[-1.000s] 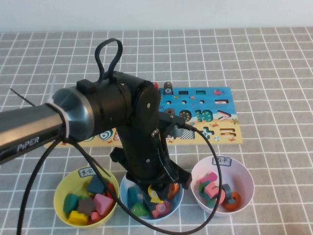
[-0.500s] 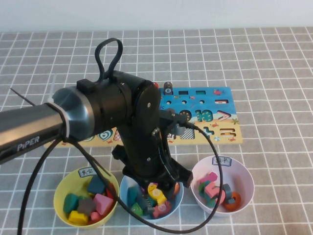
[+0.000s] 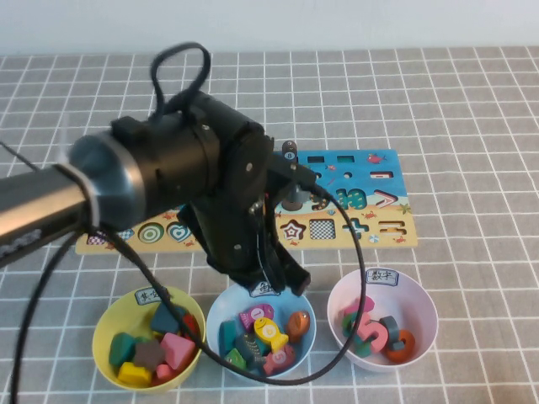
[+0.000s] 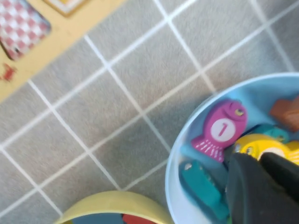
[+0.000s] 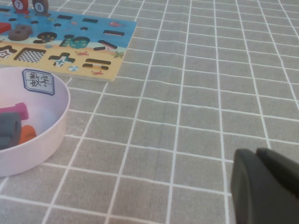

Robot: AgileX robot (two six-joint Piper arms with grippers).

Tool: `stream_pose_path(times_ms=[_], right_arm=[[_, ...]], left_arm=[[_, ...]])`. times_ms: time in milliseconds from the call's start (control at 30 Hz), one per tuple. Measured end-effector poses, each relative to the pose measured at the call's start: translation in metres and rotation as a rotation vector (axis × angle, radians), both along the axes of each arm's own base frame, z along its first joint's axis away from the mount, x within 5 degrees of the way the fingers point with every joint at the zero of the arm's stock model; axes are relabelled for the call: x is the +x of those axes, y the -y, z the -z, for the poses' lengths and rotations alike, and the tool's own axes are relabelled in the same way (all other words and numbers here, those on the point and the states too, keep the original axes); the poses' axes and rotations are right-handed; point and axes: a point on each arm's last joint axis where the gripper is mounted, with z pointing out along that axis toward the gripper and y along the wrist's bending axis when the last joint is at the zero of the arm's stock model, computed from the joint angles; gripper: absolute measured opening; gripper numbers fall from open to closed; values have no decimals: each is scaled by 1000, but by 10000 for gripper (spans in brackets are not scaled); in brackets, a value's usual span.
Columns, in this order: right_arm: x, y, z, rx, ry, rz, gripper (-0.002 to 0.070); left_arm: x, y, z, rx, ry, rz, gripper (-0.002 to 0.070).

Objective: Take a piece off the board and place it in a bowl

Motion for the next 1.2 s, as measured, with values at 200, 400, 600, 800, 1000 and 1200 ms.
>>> stream_pose_path(times_ms=[200,400,600,800,1000,1200], right_arm=[[0,0,0,0,0,0,-17],[0,0,0,0,0,0,-17],[0,0,0,0,0,0,-17],[0,0,0,0,0,0,-17],[0,0,0,0,0,0,-17],[0,0,0,0,0,0,-17]], left_arm=[[-12,-12,-40,-132,144,9,-1],[-47,-44,-55,-282,297,25,-2],[-87,-80,-38,-389,401,40,-2],[-121,-110,-25,-558,550,48,-2],[-143,-129,-7,-659,569,-4,-3],[-145,-131,-2,-665,570,-8,-3]])
